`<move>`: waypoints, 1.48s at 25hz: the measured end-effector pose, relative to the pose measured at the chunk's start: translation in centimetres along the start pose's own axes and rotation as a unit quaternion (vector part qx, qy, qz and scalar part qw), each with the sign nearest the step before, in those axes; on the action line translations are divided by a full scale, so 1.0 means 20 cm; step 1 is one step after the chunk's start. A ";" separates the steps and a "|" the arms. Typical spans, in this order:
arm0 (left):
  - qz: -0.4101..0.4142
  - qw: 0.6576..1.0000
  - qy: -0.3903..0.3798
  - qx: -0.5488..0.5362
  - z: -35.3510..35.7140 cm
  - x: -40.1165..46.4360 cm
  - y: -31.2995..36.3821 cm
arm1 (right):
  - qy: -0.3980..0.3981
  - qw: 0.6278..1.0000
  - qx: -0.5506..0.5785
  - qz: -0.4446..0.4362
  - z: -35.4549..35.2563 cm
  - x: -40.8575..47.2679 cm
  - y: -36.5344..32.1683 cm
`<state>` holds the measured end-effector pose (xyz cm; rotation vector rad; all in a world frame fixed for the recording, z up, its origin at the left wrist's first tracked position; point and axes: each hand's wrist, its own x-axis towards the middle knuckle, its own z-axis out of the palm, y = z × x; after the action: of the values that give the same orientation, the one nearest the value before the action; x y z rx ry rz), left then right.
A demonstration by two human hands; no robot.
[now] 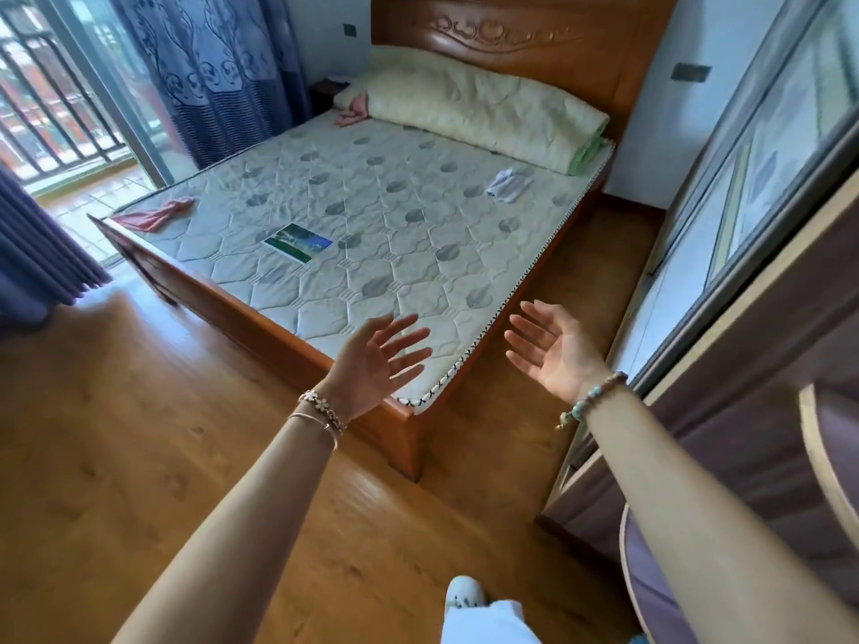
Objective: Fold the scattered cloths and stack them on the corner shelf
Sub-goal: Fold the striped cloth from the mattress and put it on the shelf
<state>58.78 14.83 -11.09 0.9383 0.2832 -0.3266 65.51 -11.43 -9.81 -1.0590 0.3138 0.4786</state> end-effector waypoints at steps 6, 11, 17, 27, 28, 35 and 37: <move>0.016 1.000 0.006 0.007 0.08 0.54 0.26 | 0.003 1.000 0.001 -0.004 -0.05 0.45 -0.26; -0.009 1.000 -0.013 0.005 0.12 1.08 0.41 | 0.039 0.999 0.022 0.004 -0.08 0.85 -0.42; -0.037 0.998 -0.049 -0.008 0.21 1.74 0.68 | 0.096 0.995 0.040 -0.005 -0.01 1.36 -0.70; -0.102 0.988 -0.106 0.049 0.47 2.78 0.89 | 0.175 0.979 0.087 -0.047 -0.25 1.96 -1.18; -0.109 0.986 -0.115 0.051 0.52 2.88 0.89 | 0.184 0.978 0.090 -0.048 -0.29 2.02 -1.24; -0.128 0.982 -0.135 0.043 0.93 3.63 0.96 | 0.206 0.973 0.085 -0.059 -0.65 2.47 -1.73; -0.129 0.981 -0.139 0.047 1.06 3.84 0.99 | 0.206 0.973 0.086 -0.060 -0.74 2.62 -1.91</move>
<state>138.76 -3.33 -13.36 0.9377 0.1320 -0.7085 129.80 -28.21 -12.41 -0.9965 0.6432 0.1140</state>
